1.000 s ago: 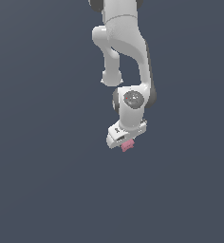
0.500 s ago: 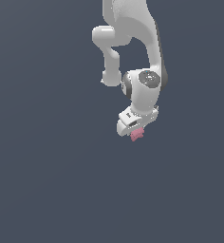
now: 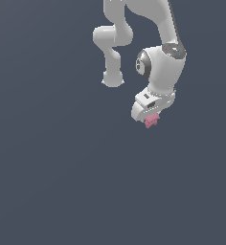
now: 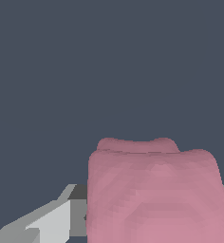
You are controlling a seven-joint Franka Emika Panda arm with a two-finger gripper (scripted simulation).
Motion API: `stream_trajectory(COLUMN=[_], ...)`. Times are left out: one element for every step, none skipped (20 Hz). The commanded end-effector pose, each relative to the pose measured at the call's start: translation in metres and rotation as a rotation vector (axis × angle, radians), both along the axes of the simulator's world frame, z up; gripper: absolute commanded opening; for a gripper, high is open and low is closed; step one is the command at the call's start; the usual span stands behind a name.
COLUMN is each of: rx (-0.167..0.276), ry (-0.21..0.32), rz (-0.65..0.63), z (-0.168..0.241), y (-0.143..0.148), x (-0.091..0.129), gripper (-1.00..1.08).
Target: Pick up the object and move it to a goal position.
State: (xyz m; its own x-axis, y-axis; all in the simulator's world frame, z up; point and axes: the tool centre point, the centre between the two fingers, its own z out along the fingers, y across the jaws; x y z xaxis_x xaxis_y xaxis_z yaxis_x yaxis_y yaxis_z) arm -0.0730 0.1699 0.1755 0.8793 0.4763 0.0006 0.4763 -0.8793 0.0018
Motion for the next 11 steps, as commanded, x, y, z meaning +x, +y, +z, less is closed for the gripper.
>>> stream_trajectory(rx=[0.000, 0.000, 0.000, 0.000, 0.000, 0.000, 0.001, 0.001, 0.001, 0.001, 0.001], ry=[0.001, 0.001, 0.001, 0.001, 0.001, 0.001, 0.001, 0.001, 0.001, 0.001, 0.001], rz=[-0.001, -0.001, -0.001, -0.001, -0.001, -0.001, -0.001, -0.001, -0.001, -0.001, -0.001], z=[0.011, 0.015, 0.018, 0.020, 0.022, 0.023, 0.024, 0.024, 0.024, 0.023, 0.023], y=[0.009, 0.012, 0.014, 0.016, 0.017, 0.019, 0.019, 0.019, 0.019, 0.019, 0.019], x=[-0.006, -0.008, -0.009, -0.010, -0.011, -0.011, -0.011, -0.011, -0.010, -0.010, -0.010], gripper=[-1.00, -1.00, -1.00, -1.00, -1.00, -1.00, -1.00, -1.00, -1.00, -1.00, -1.00])
